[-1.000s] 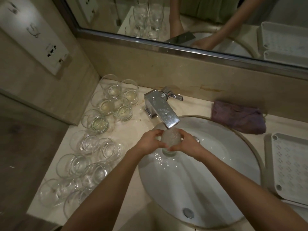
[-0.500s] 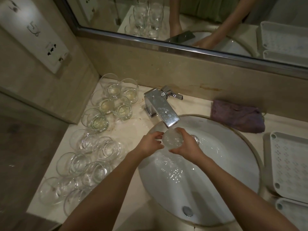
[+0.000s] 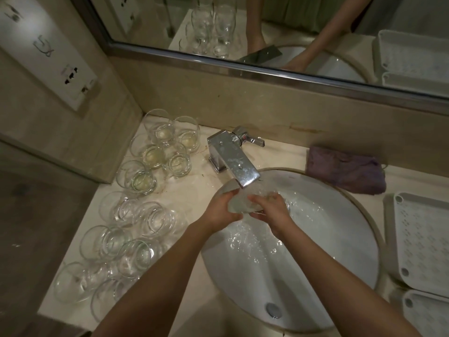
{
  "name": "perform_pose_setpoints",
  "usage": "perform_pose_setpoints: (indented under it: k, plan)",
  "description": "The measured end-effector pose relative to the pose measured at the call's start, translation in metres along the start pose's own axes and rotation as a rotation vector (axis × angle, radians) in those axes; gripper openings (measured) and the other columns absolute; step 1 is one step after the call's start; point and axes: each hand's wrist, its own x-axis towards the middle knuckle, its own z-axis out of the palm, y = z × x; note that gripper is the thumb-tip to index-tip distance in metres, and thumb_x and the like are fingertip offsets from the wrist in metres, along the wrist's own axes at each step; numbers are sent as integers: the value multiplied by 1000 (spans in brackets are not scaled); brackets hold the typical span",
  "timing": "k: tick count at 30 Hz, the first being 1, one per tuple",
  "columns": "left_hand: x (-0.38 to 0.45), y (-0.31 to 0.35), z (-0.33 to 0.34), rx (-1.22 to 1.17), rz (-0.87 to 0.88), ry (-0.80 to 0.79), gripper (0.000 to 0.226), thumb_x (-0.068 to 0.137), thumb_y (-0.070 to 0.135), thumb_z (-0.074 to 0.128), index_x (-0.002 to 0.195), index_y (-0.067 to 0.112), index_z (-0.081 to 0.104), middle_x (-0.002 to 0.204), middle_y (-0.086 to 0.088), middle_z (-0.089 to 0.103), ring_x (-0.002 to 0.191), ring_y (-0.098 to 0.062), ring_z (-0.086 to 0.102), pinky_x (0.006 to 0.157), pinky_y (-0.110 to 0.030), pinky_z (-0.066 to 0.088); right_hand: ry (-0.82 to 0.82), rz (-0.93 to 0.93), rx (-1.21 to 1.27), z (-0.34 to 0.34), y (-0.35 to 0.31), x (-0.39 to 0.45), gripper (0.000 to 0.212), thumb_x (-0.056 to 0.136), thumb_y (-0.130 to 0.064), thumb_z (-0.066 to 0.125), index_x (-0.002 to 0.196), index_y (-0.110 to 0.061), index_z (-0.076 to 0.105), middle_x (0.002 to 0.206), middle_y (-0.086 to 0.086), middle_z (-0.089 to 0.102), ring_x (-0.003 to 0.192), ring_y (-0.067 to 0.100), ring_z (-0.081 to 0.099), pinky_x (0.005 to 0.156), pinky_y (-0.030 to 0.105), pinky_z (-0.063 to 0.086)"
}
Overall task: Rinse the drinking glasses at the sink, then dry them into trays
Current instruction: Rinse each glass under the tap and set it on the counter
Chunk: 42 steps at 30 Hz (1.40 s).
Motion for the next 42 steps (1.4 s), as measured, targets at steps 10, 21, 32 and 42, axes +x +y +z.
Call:
perform_pose_setpoints:
  k: [10,21,32,42]
  plan:
    - [2,2,0,-447,-54,22,49,84,10,72,123,21,47,120,-4,57,102,-24,62,84,-39,54,-250,145,47,-15,-9,-8,57,79,-31,72,126,-4,54,115,19,65,93,29,69,80,38,59]
    - [0,8,-5,-630,-227,-122,34,94,33,57,125,23,47,102,-8,62,77,-19,61,68,-29,52,-386,-114,-258,-13,-18,7,75,68,-17,82,133,-29,45,130,11,54,97,22,64,74,29,54]
    - [-3,7,-8,-690,-280,-83,10,99,26,48,106,20,53,79,-6,55,54,-13,48,54,-25,42,-381,-107,-351,-14,-11,5,84,71,-21,84,136,-42,36,139,7,44,112,22,59,77,30,54]
    - [-9,0,-2,-735,-277,-35,42,95,30,57,130,9,48,106,-10,66,92,-23,66,83,-34,51,-295,50,-332,-4,-15,-9,52,92,-39,59,133,-19,35,105,13,54,54,21,57,56,29,52]
